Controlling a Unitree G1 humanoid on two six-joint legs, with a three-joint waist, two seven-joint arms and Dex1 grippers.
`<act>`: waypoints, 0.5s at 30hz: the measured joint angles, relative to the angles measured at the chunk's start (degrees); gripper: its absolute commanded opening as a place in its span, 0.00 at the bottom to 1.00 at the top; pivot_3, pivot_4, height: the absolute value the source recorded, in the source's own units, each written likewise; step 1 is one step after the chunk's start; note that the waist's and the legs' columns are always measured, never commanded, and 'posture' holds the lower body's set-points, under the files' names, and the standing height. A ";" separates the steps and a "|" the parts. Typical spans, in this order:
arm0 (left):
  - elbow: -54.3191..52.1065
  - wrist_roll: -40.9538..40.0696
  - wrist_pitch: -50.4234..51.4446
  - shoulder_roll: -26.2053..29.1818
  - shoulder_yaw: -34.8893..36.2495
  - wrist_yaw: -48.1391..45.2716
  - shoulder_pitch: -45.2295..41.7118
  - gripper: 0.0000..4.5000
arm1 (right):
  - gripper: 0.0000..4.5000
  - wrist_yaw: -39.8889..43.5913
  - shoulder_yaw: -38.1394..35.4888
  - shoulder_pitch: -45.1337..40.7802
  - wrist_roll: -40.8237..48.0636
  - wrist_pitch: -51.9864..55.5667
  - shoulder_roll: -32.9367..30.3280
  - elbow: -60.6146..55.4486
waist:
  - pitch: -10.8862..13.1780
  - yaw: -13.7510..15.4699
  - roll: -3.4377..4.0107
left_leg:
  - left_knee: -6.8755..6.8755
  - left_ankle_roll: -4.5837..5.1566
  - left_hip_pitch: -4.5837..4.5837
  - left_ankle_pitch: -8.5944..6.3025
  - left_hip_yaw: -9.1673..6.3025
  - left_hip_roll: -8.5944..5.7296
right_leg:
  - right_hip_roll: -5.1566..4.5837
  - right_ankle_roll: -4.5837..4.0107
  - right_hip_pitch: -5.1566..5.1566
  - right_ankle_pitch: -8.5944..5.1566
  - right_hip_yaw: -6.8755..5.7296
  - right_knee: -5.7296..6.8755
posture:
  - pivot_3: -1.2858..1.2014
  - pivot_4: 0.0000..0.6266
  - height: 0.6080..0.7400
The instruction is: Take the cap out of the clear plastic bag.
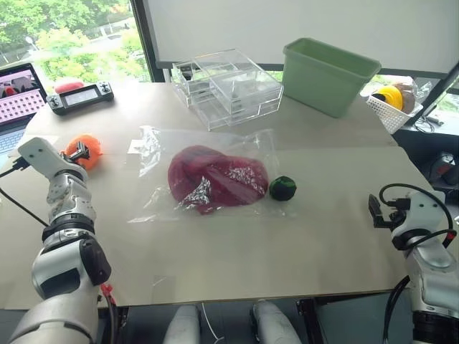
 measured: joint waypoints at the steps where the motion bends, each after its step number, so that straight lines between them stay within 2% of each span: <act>1: 0.00 0.00 0.00 0.00 0.00 0.00 0.00 0.99 | 1.00 0.00 0.00 0.00 0.00 0.00 0.00 0.00 | 0.00 0.00 0.00 | 0.00 0.00 0.00 0.00 0.00 0.00 | 0.00 0.00 0.00 0.00 0.00 0.00 | 0.52 0.24 0.96; 12: 0.47 0.90 0.04 -0.98 -1.41 -0.15 0.09 0.99 | 1.00 -0.14 -0.57 -0.63 -0.01 0.00 0.00 0.41 | 0.00 0.02 0.00 | 0.00 0.00 0.01 0.00 0.00 -0.01 | 0.00 0.00 0.01 0.00 0.00 0.00 | 0.52 0.24 0.96; 15: -0.32 1.33 -0.04 -2.64 -3.21 -3.11 -0.02 0.99 | 1.00 0.25 -0.56 -1.98 0.16 0.05 -0.14 0.41 | 0.00 0.04 0.00 | 0.02 0.00 -0.01 0.00 0.00 -0.01 | 0.00 0.00 0.01 0.00 0.00 0.02 | 0.52 0.24 0.96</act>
